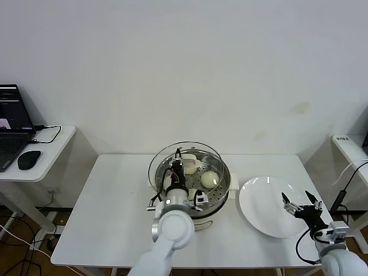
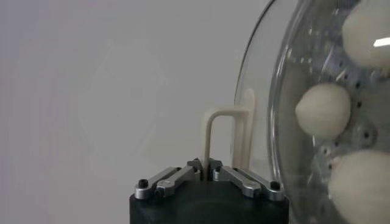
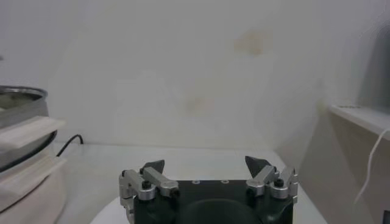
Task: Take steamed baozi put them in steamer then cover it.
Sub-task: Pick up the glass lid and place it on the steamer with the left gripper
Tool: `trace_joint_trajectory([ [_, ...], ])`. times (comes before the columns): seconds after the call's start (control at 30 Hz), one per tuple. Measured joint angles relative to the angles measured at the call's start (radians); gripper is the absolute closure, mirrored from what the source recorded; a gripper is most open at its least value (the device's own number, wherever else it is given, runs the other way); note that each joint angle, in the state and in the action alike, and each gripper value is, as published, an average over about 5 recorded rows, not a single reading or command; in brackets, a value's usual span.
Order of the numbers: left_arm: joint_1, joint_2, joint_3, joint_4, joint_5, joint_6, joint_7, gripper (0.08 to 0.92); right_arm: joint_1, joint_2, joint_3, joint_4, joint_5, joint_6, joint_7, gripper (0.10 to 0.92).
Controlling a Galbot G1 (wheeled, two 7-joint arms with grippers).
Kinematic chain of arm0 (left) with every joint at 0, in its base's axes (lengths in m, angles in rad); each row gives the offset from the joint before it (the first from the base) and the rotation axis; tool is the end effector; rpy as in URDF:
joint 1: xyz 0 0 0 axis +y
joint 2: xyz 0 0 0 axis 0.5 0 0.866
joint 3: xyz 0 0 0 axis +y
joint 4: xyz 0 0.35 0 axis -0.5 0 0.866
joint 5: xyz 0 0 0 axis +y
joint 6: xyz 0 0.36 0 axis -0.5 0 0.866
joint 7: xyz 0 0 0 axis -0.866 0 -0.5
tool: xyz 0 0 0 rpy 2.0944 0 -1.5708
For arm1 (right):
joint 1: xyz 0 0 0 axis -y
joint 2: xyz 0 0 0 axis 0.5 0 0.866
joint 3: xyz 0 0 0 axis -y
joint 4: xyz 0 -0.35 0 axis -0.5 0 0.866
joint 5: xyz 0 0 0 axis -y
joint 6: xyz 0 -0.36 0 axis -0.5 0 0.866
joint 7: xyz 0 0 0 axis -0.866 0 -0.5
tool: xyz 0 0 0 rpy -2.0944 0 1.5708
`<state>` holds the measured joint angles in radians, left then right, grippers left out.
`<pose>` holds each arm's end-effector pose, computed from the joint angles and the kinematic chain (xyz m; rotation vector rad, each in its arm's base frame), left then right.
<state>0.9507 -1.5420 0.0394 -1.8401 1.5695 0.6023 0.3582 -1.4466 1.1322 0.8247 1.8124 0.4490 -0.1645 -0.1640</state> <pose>0.3171 -0.1778 -0.2300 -0.0321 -2.3325 -2.0572 0.2318 -0.2059 -0.3093 0.0005 -2.9212 0.0403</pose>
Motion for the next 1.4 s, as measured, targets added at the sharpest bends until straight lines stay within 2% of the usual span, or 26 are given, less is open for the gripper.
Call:
trace_joint_trajectory([
  [0.37, 0.015, -0.038, 0.027, 0.037, 0.03, 0.001, 0.012, 0.86, 0.003, 0.0, -0.002, -0.011, -0.003, 0.003, -0.002, 0.203],
  [0.93, 0.008, -0.037, 0.041, 0.079, 0.045, 0.001, 0.005, 0.86, 0.004, 0.003, -0.005, -0.02, -0.006, 0.009, -0.005, 0.203],
  [1.4, 0.011, -0.032, 0.03, 0.115, 0.049, -0.014, -0.043, 0.86, 0.002, 0.008, -0.005, -0.018, -0.008, 0.011, -0.007, 0.203],
])
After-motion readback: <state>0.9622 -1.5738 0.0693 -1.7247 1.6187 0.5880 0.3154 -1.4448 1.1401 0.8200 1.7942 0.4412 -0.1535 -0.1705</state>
